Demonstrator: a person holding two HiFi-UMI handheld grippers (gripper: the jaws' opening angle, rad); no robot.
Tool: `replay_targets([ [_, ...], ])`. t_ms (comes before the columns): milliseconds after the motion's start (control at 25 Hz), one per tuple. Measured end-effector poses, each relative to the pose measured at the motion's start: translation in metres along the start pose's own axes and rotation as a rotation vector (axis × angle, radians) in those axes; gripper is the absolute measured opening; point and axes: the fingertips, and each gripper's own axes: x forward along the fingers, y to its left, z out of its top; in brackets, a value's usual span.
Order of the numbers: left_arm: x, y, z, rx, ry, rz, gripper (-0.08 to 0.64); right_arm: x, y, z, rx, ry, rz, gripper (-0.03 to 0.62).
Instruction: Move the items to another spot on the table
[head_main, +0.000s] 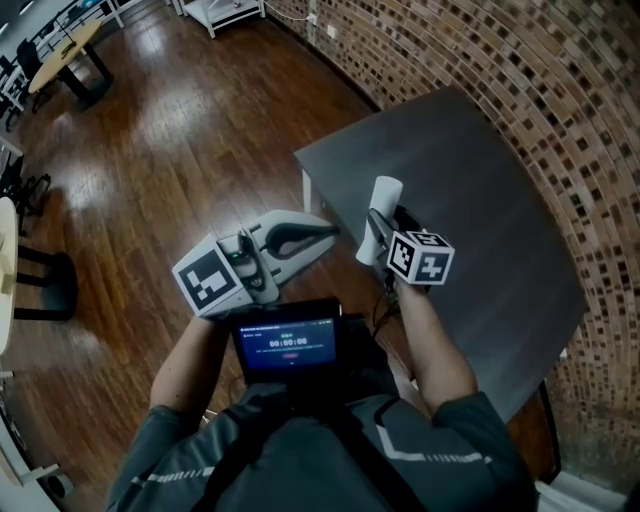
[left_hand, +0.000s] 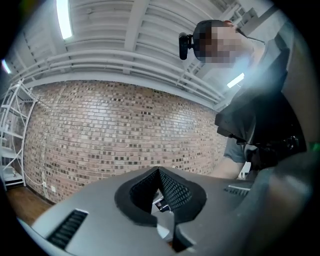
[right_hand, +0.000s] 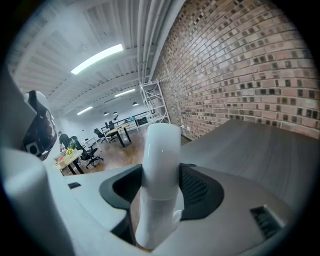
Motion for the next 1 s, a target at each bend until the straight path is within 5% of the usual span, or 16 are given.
replay_targets([
  [520,-0.001,0.103,-0.011,0.007,0.035,-0.032,-0.008,0.094,0.001,0.050,0.022,0.003,-0.001,0.241],
  [1000,0.056,0.217,-0.020,-0.006,0.054,-0.125,-0.008,0.167,-0.058,0.104,0.141,-0.023,-0.082,0.241],
])
